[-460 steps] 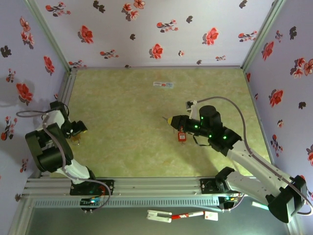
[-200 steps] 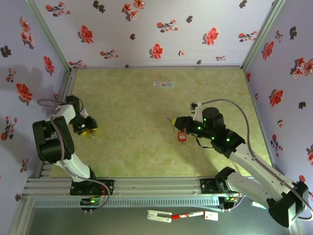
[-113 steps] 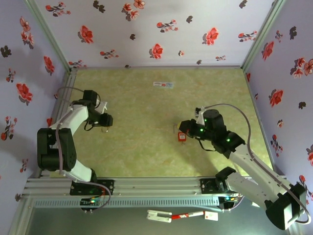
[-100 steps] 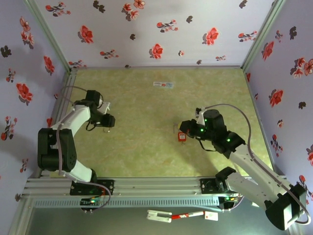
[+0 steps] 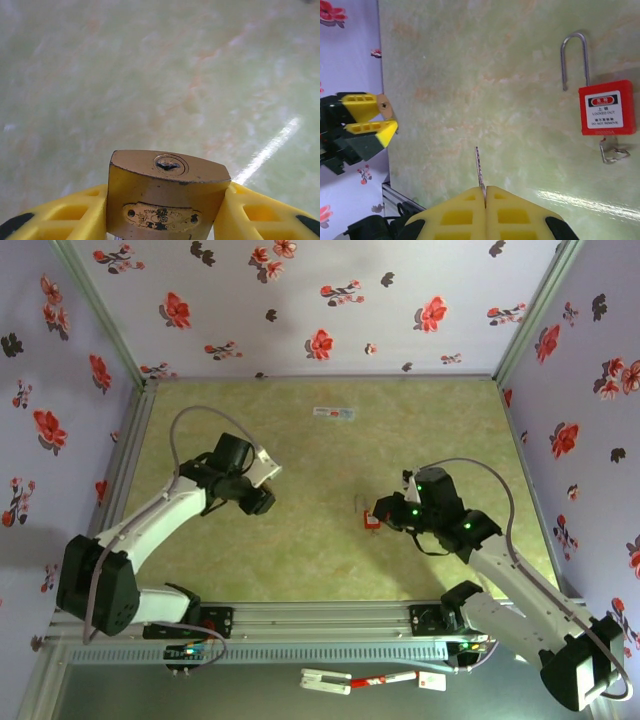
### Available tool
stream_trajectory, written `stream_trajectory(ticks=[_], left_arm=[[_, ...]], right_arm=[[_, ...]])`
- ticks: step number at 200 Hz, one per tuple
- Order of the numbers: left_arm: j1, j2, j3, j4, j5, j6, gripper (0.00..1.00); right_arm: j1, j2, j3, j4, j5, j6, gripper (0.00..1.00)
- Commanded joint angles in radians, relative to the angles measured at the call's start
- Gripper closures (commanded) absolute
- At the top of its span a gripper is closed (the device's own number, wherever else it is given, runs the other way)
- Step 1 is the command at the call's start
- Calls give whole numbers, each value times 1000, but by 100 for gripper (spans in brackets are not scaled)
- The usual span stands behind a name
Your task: Unlock with the key
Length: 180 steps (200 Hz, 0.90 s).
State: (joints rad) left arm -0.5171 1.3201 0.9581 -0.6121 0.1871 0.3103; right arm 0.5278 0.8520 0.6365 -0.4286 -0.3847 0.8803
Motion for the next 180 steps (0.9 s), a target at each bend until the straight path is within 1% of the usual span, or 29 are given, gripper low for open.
stream_trajectory(ticks=[1, 13, 32, 47, 80, 105, 144, 180], left_arm=[[-70, -53, 14, 32, 40, 183, 74], [-113, -74, 13, 35, 40, 239, 74], [-176, -104, 9, 42, 40, 325, 75], [-217, -122, 8, 50, 40, 368, 75], [-294, -127, 33, 63, 6, 391, 76], [-360, -127, 33, 100, -24, 393, 77], [-413, -122, 18, 171, -42, 417, 79], [-454, -102, 35, 183, -42, 453, 79]], right_arm=[[-8, 0, 42, -74, -6, -77, 100], [-8, -1, 56, -91, -16, -105, 100], [-8, -9, 73, -95, -77, -148, 100], [-8, -22, 89, -116, -94, -179, 100], [-6, -59, 93, -118, -122, -220, 100], [-3, -96, 71, -75, -163, -231, 100], [26, -120, 59, -24, -246, -230, 100], [77, -119, 60, -23, -254, -235, 100]])
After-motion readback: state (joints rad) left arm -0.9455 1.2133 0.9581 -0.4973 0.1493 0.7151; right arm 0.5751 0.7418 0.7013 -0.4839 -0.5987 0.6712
